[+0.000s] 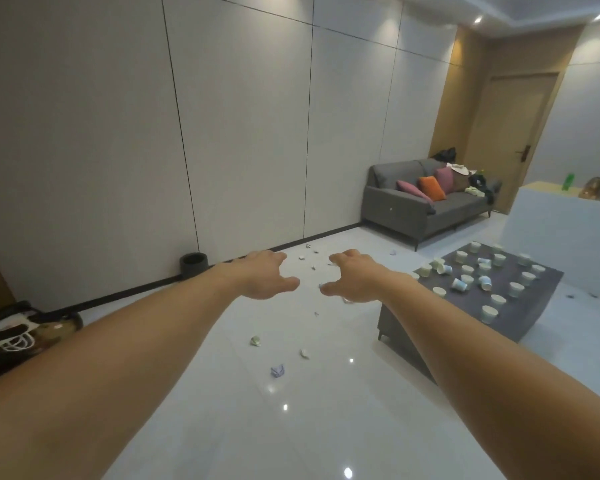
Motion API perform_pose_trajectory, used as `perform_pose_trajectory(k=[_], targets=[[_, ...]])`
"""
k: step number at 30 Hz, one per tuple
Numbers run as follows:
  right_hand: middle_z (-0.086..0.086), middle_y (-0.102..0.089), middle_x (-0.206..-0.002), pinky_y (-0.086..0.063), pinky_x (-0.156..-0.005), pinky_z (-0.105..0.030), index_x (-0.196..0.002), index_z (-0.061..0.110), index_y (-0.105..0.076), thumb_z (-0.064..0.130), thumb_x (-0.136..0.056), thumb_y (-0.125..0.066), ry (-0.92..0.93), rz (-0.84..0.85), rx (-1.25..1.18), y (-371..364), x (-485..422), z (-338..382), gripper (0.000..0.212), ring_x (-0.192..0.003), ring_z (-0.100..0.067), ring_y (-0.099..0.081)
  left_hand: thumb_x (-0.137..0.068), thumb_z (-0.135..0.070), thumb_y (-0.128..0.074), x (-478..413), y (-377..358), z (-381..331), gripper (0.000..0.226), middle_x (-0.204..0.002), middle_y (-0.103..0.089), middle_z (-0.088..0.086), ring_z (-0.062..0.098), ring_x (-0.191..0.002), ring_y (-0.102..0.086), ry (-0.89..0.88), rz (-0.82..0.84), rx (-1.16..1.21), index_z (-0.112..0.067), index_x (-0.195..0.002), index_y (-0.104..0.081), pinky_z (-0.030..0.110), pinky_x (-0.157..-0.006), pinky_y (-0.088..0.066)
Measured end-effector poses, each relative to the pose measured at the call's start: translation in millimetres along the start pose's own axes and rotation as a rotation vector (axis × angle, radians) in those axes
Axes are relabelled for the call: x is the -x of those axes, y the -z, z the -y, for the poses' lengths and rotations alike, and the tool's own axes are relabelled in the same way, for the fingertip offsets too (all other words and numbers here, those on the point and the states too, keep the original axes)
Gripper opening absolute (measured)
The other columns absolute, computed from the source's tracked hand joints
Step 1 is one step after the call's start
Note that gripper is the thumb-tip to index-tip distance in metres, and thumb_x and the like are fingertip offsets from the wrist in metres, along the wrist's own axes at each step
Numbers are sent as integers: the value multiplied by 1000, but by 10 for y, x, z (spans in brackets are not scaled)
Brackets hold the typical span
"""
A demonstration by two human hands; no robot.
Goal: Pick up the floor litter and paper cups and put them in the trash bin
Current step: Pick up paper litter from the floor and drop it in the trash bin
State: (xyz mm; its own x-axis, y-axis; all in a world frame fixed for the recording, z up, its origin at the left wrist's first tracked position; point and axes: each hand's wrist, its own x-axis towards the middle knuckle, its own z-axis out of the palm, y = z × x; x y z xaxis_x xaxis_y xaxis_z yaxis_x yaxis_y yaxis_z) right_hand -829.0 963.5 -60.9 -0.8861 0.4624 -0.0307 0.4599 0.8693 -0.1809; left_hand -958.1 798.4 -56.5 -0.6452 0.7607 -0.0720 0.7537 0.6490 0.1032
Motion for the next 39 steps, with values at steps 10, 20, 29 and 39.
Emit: perform_pose_trajectory(k=[10,20,29,39], targets=[[-3,-26,-155,-36,-108,-48,-151,23,-26,55,-85,-58,66,22,27,246,-1926,-724,80,-138,-28,-30,-84,-67,-41,-1930,79,-86,82,-157,-23,0,23,-142,-23,61,11,36,-25,-151,-17,44,-111,-28],[-3,-23,-156,-36,-108,-48,-151,23,-25,53,-86,-59,99,125,40,-150,-3798,-909,80,-139,-28,-28,-87,-64,-42,-3743,-162,476,81,-158,-20,-1,23,-143,-21,89,69,57,-24,-152,-15,47,-112,-27],[-4,-25,-155,-36,-107,-47,-151,24,-26,53,-85,-59,65,181,54,-424,-5654,-887,79,-139,-29,-28,-87,-62,-42,-5436,-337,1320,79,-156,-24,3,26,-141,-25,106,133,99,-23,-151,-17,47,-110,-29],[-3,-20,-157,-34,-110,-47,-153,23,-21,51,-87,-59,80,352,-14,-1070,-7363,-1231,81,-141,-29,-25,-88,-63,-43,-7005,-936,1777,80,-156,-23,5,29,-140,-27,152,305,125,-23,-151,-15,49,-111,-29]])
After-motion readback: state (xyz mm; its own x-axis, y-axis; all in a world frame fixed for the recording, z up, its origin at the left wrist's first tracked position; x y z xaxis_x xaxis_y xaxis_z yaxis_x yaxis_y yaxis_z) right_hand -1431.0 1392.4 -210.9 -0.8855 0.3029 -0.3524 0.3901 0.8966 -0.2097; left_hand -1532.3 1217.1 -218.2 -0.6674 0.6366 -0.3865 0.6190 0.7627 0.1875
